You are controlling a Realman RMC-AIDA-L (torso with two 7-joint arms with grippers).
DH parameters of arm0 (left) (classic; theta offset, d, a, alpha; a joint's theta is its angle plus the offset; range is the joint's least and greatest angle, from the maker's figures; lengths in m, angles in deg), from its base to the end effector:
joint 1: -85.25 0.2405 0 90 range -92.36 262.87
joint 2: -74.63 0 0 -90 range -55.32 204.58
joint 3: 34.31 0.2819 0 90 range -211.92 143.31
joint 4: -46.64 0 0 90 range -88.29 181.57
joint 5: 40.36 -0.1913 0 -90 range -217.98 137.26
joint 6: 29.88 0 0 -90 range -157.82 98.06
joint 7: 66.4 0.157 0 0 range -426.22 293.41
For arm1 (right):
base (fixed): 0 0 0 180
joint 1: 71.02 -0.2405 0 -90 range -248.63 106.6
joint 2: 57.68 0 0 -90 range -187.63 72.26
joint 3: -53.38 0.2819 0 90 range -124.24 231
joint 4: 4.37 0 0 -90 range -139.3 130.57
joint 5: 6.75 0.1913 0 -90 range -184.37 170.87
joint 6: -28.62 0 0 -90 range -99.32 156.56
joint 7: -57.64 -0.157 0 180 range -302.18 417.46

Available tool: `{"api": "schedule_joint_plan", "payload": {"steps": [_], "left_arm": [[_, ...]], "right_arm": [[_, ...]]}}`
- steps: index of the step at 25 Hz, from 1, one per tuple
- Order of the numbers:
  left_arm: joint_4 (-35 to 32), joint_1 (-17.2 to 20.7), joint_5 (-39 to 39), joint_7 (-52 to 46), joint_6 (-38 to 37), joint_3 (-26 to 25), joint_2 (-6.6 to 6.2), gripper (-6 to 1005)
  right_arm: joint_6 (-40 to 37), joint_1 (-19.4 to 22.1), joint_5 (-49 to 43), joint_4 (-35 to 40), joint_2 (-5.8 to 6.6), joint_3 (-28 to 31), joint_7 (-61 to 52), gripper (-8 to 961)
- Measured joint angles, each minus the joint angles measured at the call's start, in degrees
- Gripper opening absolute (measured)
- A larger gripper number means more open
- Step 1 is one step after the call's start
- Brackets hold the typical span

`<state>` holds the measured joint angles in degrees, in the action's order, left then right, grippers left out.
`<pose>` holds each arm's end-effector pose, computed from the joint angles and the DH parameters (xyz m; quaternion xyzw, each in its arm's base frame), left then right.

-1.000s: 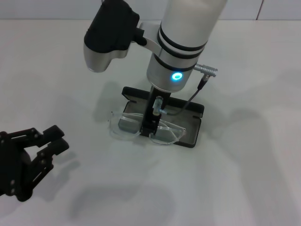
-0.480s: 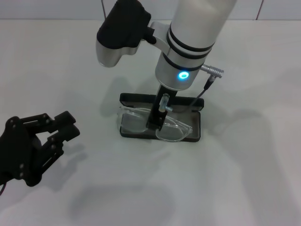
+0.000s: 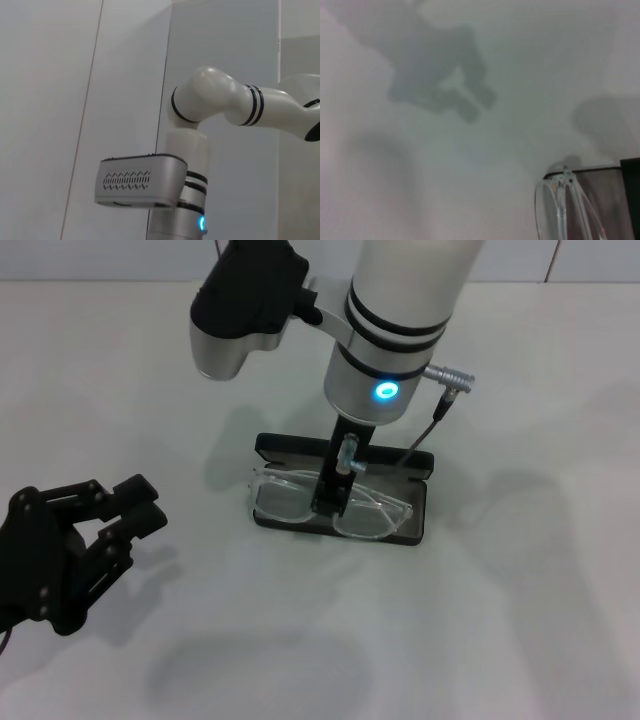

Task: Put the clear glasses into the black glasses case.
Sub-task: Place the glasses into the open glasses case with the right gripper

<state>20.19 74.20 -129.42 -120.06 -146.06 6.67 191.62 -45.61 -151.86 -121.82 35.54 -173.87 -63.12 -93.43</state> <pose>-0.2915 0.2030 0.0191 -0.8489 -0.1099 -0.4840 0.1818 0.0310 0.3768 -0.1316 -0.9566 0.1042 -0.2689 0.0407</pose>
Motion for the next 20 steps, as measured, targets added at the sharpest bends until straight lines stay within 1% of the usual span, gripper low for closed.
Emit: {"api": "schedule_joint_plan", "payload": {"steps": [4,7,17,20], "left_arm": [[0.1,0.2,0.0,0.2,0.0,0.0,0.23,198],[0.2,0.3,0.0,0.4,0.0,0.0,0.38,199],[0.6,0.4,0.0,0.7,0.0,0.0,0.42,199],[0.6,0.1,-0.1,0.7,0.0,0.1,0.41,199]], "right_arm": [[-2.6,0.1,-4.0,2.4,0.0,2.3,-0.9,54],[-3.5,0.2,-5.6,3.8,0.0,2.7,-1.9,54],[-2.5,0.7,-6.0,3.0,0.0,2.3,-1.8,53],[-2.3,1.5,-5.9,2.9,0.0,2.1,-1.4,53]]}}
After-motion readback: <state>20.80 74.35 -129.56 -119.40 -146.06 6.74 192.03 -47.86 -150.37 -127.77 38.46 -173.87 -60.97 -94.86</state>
